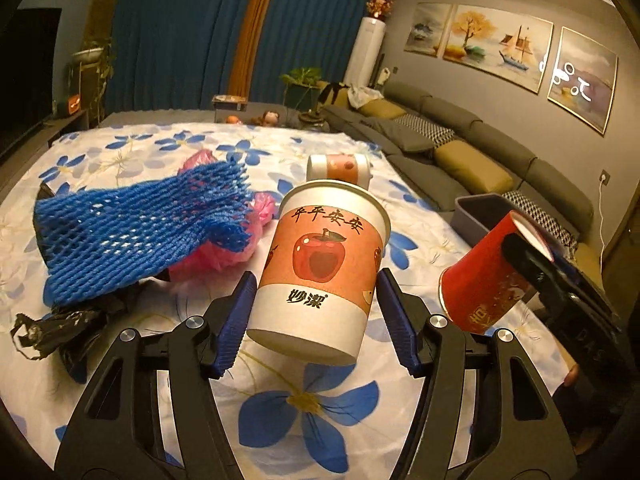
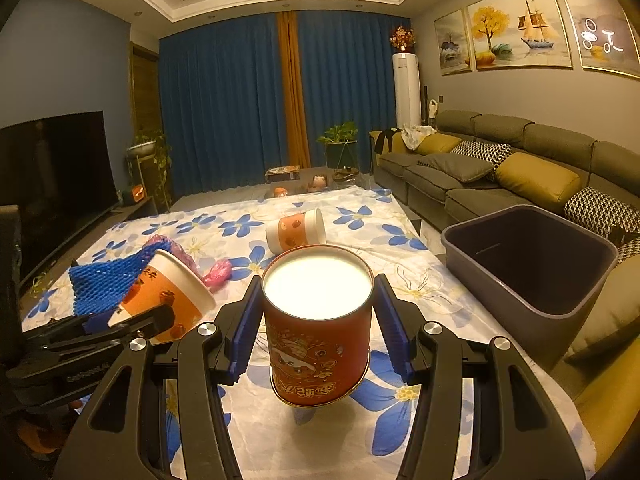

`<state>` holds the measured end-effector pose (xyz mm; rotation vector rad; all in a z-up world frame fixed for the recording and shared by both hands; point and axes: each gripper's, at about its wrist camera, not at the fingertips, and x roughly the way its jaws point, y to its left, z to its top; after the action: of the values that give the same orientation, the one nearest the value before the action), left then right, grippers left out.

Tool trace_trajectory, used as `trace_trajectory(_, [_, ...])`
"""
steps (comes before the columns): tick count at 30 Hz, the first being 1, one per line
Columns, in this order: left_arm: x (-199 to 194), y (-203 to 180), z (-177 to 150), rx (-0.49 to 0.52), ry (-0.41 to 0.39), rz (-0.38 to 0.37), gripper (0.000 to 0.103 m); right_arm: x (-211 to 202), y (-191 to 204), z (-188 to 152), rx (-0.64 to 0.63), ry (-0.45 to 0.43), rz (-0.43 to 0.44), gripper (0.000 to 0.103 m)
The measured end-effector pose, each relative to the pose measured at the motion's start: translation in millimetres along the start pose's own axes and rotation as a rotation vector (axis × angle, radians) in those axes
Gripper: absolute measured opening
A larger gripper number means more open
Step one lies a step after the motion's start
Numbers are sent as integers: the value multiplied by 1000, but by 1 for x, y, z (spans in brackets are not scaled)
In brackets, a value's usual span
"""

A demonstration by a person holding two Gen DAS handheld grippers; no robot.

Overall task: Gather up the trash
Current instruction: 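Carry the tin and apple-print cup over the grey bin and open both tools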

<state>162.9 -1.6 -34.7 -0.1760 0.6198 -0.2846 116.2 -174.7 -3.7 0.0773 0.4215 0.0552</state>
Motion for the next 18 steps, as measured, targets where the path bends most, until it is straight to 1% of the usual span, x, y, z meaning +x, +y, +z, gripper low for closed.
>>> trace_trajectory(9, [-19, -19, 6, 24, -42, -9, 60, -12, -9, 4, 6, -25, -6, 54])
trace_trajectory(18, [-16, -41, 14, 49, -49, -32, 60, -21, -28, 5, 7, -40, -13, 54])
